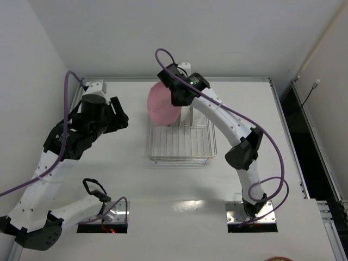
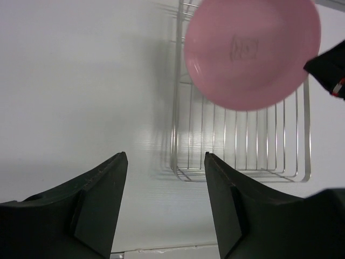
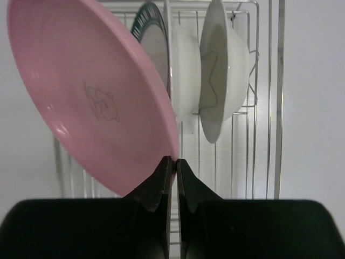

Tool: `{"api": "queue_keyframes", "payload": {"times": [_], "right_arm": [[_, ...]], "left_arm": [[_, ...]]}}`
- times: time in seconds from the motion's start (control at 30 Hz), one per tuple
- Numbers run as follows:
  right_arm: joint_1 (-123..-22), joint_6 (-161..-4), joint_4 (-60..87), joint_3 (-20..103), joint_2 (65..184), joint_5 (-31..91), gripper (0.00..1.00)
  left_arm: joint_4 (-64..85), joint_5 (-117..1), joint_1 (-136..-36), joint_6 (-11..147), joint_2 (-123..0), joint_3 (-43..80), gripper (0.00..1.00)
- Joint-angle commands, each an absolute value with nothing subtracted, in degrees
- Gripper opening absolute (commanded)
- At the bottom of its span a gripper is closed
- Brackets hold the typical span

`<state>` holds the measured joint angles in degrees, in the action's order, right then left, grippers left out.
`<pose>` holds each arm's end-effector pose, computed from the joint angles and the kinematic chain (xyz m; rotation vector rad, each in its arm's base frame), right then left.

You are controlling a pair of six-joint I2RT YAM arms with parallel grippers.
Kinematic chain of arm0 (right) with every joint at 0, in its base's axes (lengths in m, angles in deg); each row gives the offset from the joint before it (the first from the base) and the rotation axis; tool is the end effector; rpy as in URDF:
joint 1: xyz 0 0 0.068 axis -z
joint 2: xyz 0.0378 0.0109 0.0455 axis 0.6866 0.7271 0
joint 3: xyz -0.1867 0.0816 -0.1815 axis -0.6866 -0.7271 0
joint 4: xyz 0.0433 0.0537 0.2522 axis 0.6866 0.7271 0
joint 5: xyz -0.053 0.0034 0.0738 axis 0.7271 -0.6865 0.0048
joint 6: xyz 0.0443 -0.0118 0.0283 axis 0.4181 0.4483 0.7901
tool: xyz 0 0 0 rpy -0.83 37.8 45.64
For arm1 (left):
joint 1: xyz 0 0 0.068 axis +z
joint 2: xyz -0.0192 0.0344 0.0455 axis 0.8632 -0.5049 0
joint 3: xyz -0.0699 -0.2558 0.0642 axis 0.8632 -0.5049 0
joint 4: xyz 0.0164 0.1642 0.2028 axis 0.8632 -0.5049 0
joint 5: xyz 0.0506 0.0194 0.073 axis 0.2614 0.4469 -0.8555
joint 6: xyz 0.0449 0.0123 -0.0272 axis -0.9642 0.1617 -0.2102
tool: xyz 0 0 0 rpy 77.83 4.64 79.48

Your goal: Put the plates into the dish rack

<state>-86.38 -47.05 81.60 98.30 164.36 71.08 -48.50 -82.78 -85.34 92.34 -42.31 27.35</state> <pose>0.3351 0.2859 0.3599 0.1908 2.3450 -0.0502 0.1509 -0.0612 0.4329 -0.3623 2.0941 -0.3314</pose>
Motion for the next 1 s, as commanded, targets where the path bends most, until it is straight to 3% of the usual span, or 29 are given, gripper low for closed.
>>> {"api": "queue_keyframes", "payload": {"times": [0.0,0.17,0.3,0.57,0.73,0.97], "right_arm": [[-87.4,-40.8,80.8,101.4,161.9,71.3,0.00],[-86.0,-38.6,80.7,100.8,159.3,65.3,0.00],[-84.8,-38.6,80.2,100.8,157.1,60.5,0.00],[-79.9,-38.6,78.5,98.6,155.1,50.7,0.00],[-79.4,-38.6,78.5,98.6,153.9,45.7,0.00],[-78.9,-38.6,79.7,96.4,151.1,42.8,0.00]], "left_arm": [[-42.1,-80.6,-91.4,86.7,-45.4,28.3,0.58],[-30.9,-86.1,-100.5,73.4,-47.8,25.7,0.61],[-22.1,-99.9,-108.3,65.2,-50.1,21.5,0.64],[-3.7,-112.3,-122.6,53.1,-44.5,-0.4,0.73],[10.1,-122.0,-125.2,44.7,-49.2,-4.6,0.78],[33.1,-126.2,-126.4,27.7,-56.3,-8.0,0.83]]}}
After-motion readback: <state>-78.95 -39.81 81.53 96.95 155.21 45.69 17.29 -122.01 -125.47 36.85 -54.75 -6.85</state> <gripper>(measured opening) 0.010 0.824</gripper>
